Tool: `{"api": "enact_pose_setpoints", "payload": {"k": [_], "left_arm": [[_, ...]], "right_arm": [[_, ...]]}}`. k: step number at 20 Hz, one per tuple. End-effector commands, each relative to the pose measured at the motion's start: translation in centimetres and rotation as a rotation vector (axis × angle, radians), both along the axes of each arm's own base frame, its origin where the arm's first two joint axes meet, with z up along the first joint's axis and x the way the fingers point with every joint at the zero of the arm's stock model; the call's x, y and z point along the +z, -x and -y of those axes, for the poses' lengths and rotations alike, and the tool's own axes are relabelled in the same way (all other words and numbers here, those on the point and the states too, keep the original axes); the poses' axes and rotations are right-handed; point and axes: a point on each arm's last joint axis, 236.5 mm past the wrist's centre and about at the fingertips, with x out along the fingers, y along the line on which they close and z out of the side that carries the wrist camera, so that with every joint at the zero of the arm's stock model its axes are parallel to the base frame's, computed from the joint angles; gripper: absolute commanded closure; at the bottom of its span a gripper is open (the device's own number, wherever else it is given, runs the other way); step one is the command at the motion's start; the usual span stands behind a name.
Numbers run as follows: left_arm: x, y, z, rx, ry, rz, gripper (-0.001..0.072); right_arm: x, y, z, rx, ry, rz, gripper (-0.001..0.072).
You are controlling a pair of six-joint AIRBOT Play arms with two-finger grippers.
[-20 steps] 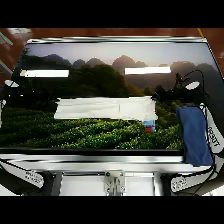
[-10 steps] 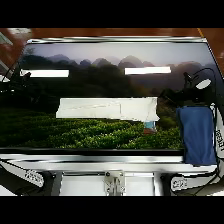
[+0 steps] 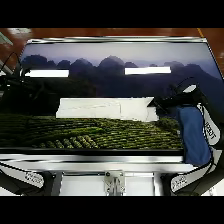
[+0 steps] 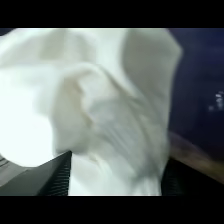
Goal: Fold the shirts.
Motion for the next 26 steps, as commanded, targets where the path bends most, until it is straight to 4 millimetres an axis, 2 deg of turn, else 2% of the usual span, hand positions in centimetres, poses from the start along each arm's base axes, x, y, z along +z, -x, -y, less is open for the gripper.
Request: {"api": "enact_pose_setpoints", "payload": {"k": [1,2,3,5,7,8,9,11,12,13,16,18,20,22,26], "left_arm": [[0.4,0.3,2.6,-0.062,-0.001,0.007,0.0364],[0.3,0.4,3.3,-0.08,-0.002,0.008,0.0364],[0.4,0.4,4.1,-0.101,-0.002,0.013,0.0368],[0.3,0.3,5.7,-0.133,-0.007,0.03,0.0381],[0.7,-0.4,8.7,-0.152,0.021,0.065,0.0401],[1.1,-0.8,10.9,-0.162,0.057,0.087,0.0531],[1.5,-1.1,13.4,-0.174,0.095,0.105,0.061],[1.3,-1.2,18.8,-0.213,0.133,0.136,0.0611],[0.7,-0.8,21.7,-0.246,0.134,0.143,0.0643],[-0.1,0.0,24.5,-0.281,0.132,0.146,0.0665],[-2.9,3.1,32.7,-0.376,0.147,0.133,0.0665],[-4.8,5.4,36.4,-0.428,0.139,0.124,0.0665],[-6.1,7.4,38.9,-0.472,0.133,0.112,0.0665],[-7.1,8.9,40.5,-0.485,0.14,0.079,0.0665],[-7.7,12.0,45.4,-0.456,0.281,-0.015,0.0665]], "right_arm": [[-1.0,-0.2,-1.5,0.004,-0.024,-0.009,0.0291],[-0.6,-0.4,-1.3,-0.004,-0.025,0.0,0.0542],[0.0,-0.5,-0.9,-0.009,-0.025,0.011,0.064],[2.5,-1.0,0.2,-0.023,-0.021,0.064,0.0646],[5.7,-1.3,1.2,-0.04,-0.017,0.123,0.0646],[7.4,-1.1,1.5,-0.049,-0.02,0.137,0.0646],[9.1,-0.5,1.6,-0.042,-0.027,0.15,0.0646],[11.8,0.8,1.7,-0.018,-0.03,0.16,0.0646],[13.1,1.4,1.6,-0.011,-0.033,0.165,0.0646],[14.1,2.1,1.5,-0.003,-0.034,0.168,0.0646],[17.0,4.0,1.2,0.017,-0.015,0.18,0.0646],[18.7,5.3,1.3,0.019,0.009,0.187,0.0646],[20.6,6.6,0.9,0.027,0.011,0.204,0.0646],[22.4,7.7,0.6,0.029,0.017,0.228,0.0645],[25.1,8.8,0.3,0.003,0.031,0.289,0.0645]]}}
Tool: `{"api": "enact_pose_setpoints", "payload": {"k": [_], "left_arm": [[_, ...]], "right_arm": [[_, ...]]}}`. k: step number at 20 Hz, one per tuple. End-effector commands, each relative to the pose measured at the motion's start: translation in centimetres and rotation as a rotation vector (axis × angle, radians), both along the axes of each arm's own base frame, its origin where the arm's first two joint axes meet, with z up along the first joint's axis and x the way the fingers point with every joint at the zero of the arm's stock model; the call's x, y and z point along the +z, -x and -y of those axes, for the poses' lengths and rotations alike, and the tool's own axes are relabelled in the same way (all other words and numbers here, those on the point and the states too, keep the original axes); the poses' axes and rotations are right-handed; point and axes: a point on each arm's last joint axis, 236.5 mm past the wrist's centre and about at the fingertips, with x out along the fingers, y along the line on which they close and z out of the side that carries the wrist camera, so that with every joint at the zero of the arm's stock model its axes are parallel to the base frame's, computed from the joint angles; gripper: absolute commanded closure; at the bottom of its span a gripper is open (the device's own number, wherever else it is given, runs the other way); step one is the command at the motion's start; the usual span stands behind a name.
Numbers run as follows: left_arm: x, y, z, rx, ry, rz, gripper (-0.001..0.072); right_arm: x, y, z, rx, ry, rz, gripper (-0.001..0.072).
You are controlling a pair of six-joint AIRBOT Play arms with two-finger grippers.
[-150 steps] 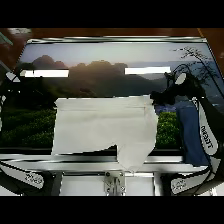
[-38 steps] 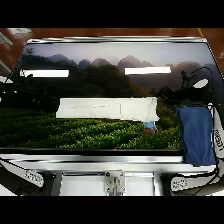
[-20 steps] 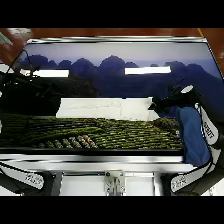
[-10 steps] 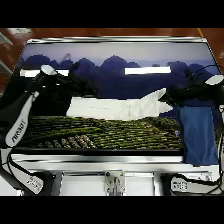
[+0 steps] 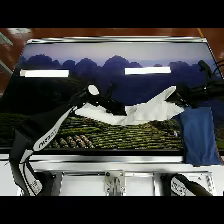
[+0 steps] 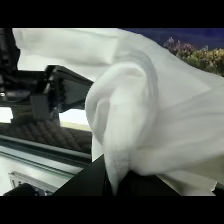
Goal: Fold the shirts.
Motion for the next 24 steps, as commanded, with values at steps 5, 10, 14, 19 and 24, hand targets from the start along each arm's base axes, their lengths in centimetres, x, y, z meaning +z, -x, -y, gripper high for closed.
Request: {"api": "enact_pose_setpoints", "payload": {"k": [5,10,14,19,24], "left_arm": [[0.5,3.1,6.9,0.038,0.228,-0.133,0.0667],[5.2,-6.6,-3.1,0.176,0.149,0.053,0.0669],[15.0,-13.0,-16.7,0.35,0.092,0.281,0.0669],[29.0,-12.3,-29.1,0.541,0.117,0.543,0.0668],[35.6,-6.9,-31.5,0.531,0.106,0.676,0.0668]], "right_arm": [[2.2,1.3,-0.6,-0.023,0.005,0.03,0.0646],[0.6,-0.4,-4.6,0.06,0.013,0.051,0.0646],[-2.7,-3.0,-13.3,0.178,-0.003,0.102,0.0646],[-9.1,-4.8,-26.5,0.196,-0.163,0.087,0.0645],[-14.1,-5.4,-33.4,0.067,-0.412,-0.07,0.0274]]}}
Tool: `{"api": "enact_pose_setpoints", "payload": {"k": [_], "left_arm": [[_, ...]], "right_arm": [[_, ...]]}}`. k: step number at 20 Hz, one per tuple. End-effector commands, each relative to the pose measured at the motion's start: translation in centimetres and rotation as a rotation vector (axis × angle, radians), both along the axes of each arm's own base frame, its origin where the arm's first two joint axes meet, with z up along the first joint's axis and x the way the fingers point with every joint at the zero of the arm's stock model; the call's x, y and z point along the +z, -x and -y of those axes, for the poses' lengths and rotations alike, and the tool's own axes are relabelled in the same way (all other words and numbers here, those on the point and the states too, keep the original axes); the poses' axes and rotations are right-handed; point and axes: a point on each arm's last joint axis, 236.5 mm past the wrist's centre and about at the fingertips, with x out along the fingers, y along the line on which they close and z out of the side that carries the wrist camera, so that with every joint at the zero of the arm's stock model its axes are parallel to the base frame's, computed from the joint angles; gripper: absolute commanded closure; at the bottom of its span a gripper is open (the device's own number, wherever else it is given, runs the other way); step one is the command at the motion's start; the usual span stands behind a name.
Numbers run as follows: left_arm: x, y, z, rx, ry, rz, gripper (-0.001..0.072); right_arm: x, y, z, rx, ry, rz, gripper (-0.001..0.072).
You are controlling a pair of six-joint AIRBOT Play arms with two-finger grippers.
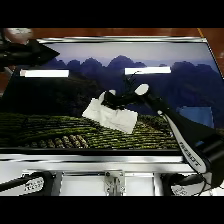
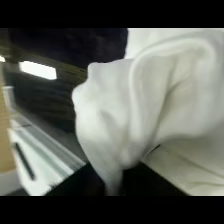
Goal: Fold the shirts.
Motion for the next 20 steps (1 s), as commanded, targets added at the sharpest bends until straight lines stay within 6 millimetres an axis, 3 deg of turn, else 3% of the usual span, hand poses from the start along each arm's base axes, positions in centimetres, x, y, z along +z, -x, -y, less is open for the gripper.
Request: {"api": "enact_pose_setpoints", "payload": {"k": [1,4,6,8,10,12,13,15,20], "left_arm": [[3.6,3.8,-1.5,0.005,-0.049,0.07,0.0668],[3.7,4.5,-1.0,-0.019,-0.058,0.067,0.0667],[3.5,4.5,-1.0,-0.018,-0.057,0.063,0.0667],[3.2,4.4,-1.1,-0.017,-0.057,0.055,0.0667],[2.9,4.4,-1.1,-0.017,-0.059,0.048,0.0667],[2.7,4.4,-1.2,-0.014,-0.065,0.045,0.0667],[2.6,4.3,-1.2,-0.014,-0.065,0.044,0.0667],[2.5,4.2,-1.2,-0.014,-0.064,0.041,0.0667],[2.5,4.2,-1.2,-0.011,-0.059,0.035,0.0667]], "right_arm": [[-2.6,-0.8,-4.1,-0.089,-0.16,-0.104,0.0138],[-2.1,-1.3,-2.5,-0.069,-0.165,-0.104,0.0136],[-1.9,-0.8,0.8,0.005,-0.105,-0.1,0.0136],[-2.5,-0.4,6.4,0.044,0.041,-0.108,0.0136],[-3.6,0.4,14.4,0.048,0.261,-0.152,0.0135],[-4.8,2.5,22.0,0.045,0.455,-0.258,0.0024],[-5.2,3.7,23.5,0.053,0.475,-0.313,0.0025],[-7.0,4.8,22.8,0.038,0.427,-0.346,0.0025],[-11.2,5.7,18.0,-0.054,0.263,-0.377,0.0025]]}}
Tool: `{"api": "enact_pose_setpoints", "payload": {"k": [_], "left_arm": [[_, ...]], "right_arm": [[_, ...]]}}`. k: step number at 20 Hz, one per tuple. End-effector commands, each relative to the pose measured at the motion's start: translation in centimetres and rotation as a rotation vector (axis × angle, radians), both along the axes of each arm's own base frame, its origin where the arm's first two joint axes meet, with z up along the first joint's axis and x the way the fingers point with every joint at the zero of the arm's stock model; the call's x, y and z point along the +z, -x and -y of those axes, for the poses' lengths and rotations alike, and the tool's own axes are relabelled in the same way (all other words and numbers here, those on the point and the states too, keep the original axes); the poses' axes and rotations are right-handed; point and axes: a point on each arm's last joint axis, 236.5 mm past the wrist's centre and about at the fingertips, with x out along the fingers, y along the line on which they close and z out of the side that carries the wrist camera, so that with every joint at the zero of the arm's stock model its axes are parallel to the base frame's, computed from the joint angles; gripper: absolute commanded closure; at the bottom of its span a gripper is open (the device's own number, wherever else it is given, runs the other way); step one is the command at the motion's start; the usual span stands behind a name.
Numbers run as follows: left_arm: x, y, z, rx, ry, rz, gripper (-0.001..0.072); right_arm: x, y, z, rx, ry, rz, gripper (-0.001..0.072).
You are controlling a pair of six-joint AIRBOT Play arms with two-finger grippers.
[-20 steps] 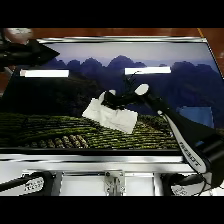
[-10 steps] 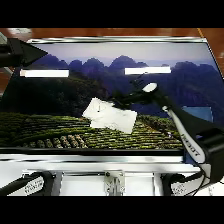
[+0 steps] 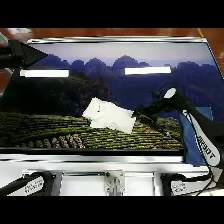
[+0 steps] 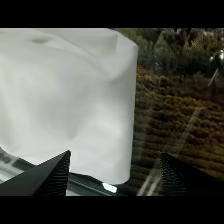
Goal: Fold the shirts.
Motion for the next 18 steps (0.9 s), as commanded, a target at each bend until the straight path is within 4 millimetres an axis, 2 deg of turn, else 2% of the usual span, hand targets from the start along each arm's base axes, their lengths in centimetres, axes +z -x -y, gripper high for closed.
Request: {"api": "enact_pose_setpoints", "payload": {"k": [1,2,3,4,5,6,8,11,12,14,16,18], "left_arm": [[0.0,0.0,0.0,0.002,0.002,-0.004,0.0667],[0.0,0.0,0.0,0.003,0.002,-0.004,0.0667],[0.0,0.0,0.0,0.006,0.007,-0.01,0.0667],[0.0,0.0,0.0,0.007,0.009,-0.012,0.0667],[0.0,0.0,0.0,0.007,0.009,-0.012,0.0667],[0.0,0.0,0.0,0.007,0.009,-0.013,0.0667],[0.0,-0.1,-0.1,0.009,0.01,-0.011,0.0667],[0.0,-0.1,-0.1,0.009,0.01,-0.01,0.0667],[0.0,-0.1,-0.1,0.009,0.01,-0.01,0.0667],[0.0,-0.1,-0.1,0.009,0.01,-0.011,0.0667],[0.0,-0.1,-0.1,0.009,0.01,-0.01,0.0667],[0.0,-0.1,-0.1,0.009,0.01,-0.01,0.0667]], "right_arm": [[-2.7,1.0,-1.9,-0.04,-0.041,-0.029,0.0025],[-3.3,1.0,-2.5,-0.04,-0.041,-0.031,0.0025],[-3.7,0.6,-3.4,-0.056,-0.051,-0.02,0.0061],[-3.5,-0.1,-4.1,-0.067,-0.071,0.012,0.0228],[-2.7,-1.0,-4.9,-0.075,-0.109,0.055,0.0497],[-1.4,-2.0,-5.3,-0.088,-0.155,0.101,0.064],[3.4,-5.1,-4.9,-0.09,-0.255,0.263,0.0646],[12.9,-7.9,-0.7,-0.107,-0.317,0.43,0.0646],[16.2,-8.4,1.5,-0.135,-0.316,0.469,0.0646],[20.8,-8.3,7.0,-0.206,-0.247,0.518,0.0646],[23.8,-7.0,13.0,-0.278,-0.137,0.544,0.0646],[25.4,-5.2,18.7,-0.355,-0.017,0.556,0.0646]]}}
